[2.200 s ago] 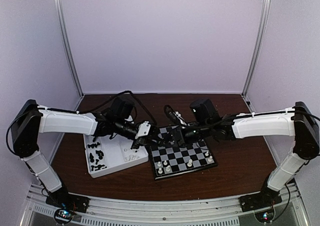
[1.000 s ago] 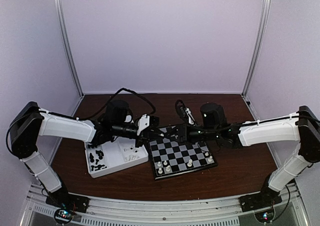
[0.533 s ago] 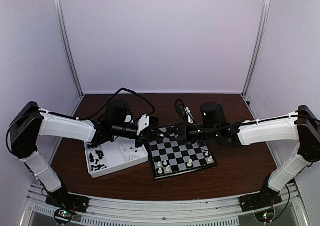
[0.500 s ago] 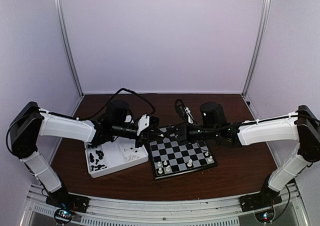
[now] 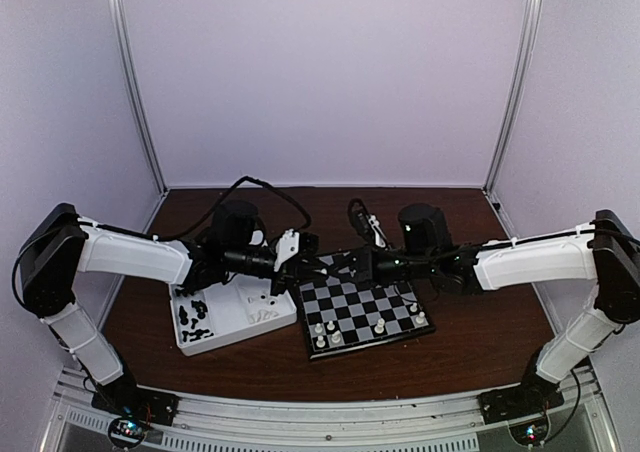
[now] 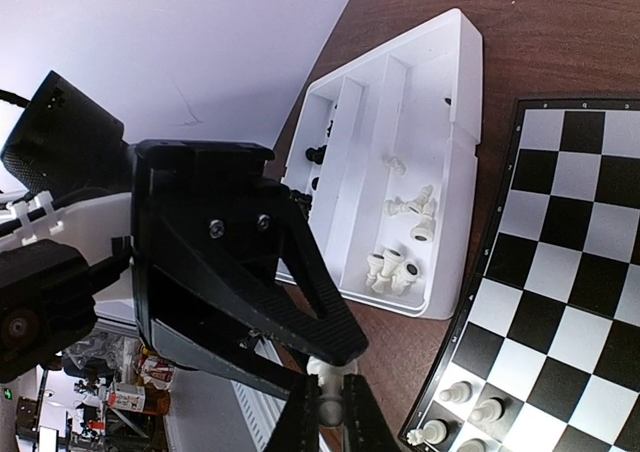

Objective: Set up the chess pieces on the board
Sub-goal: Adjust the chess piece, then place the chess piece on the chessboard.

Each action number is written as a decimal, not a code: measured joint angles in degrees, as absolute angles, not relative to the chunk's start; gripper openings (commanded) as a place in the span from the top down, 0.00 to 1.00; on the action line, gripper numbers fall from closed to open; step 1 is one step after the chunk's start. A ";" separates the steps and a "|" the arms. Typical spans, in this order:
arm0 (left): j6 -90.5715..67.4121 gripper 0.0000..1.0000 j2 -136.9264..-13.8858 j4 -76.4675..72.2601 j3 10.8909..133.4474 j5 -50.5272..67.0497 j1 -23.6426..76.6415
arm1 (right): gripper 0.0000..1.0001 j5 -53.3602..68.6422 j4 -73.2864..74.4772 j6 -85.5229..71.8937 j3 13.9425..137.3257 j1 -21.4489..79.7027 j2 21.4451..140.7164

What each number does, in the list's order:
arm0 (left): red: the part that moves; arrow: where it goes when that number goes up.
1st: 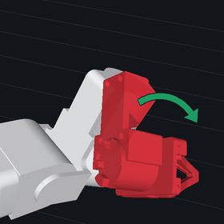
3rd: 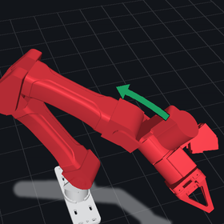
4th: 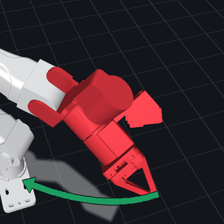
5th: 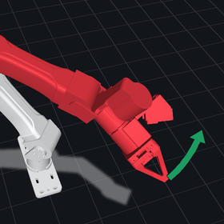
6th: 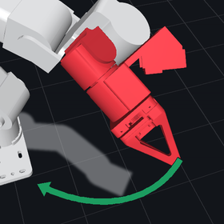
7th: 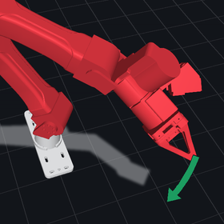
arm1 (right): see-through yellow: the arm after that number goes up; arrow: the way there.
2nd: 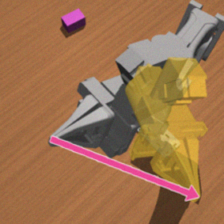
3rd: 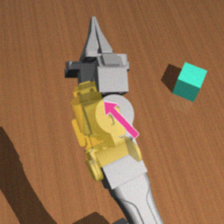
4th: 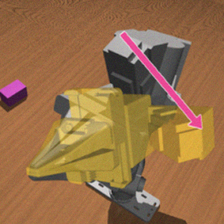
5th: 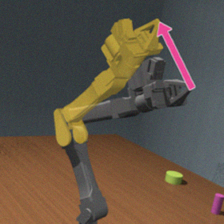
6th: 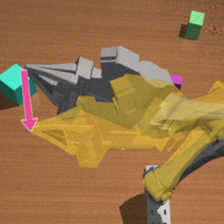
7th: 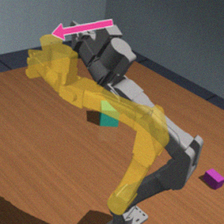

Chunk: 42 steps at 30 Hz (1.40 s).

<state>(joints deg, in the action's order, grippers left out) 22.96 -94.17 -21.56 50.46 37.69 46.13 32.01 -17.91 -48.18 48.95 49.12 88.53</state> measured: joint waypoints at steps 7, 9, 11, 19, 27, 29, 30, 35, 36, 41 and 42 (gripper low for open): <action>22.61 0.46 -92.44 -22.37 49.04 36.75 46.15 | 1.00 30.92 -10.94 -45.74 49.58 48.47 86.56; 22.11 0.39 -91.11 -22.83 47.88 35.94 46.19 | 1.00 29.76 -6.66 -44.21 49.84 47.94 84.77; 21.23 0.34 -89.45 -23.64 46.35 34.81 46.19 | 1.00 27.99 -0.60 -42.13 51.16 47.31 82.98; 13.82 0.02 -81.58 -23.70 42.41 28.69 46.19 | 0.97 16.88 26.46 -31.20 63.02 46.81 81.01; 1.56 0.02 -75.13 -16.32 43.05 16.53 46.24 | 0.94 10.26 42.57 -25.04 68.23 46.81 83.94; -2.13 0.02 -74.67 -11.99 44.51 12.51 46.24 | 0.94 9.43 44.84 -24.27 68.49 46.81 85.41; -4.16 0.02 -74.65 -9.30 45.63 10.83 46.24 | 0.94 9.02 45.76 -23.94 68.66 46.81 86.17; -11.73 0.02 -74.63 1.85 50.17 1.06 46.17 | 0.94 7.53 48.53 -23.29 69.34 46.78 90.17; -12.88 0.02 -74.61 3.46 50.46 -0.67 46.17 | 0.94 7.33 48.90 -23.22 69.41 46.78 90.76; -16.62 0.04 -74.70 11.49 50.98 -4.34 45.80 | 0.94 5.87 50.48 -22.83 70.06 46.57 93.82; -16.97 0.04 -74.70 12.36 51.03 -4.67 45.78 | 0.94 5.52 50.68 -22.81 70.17 46.50 94.41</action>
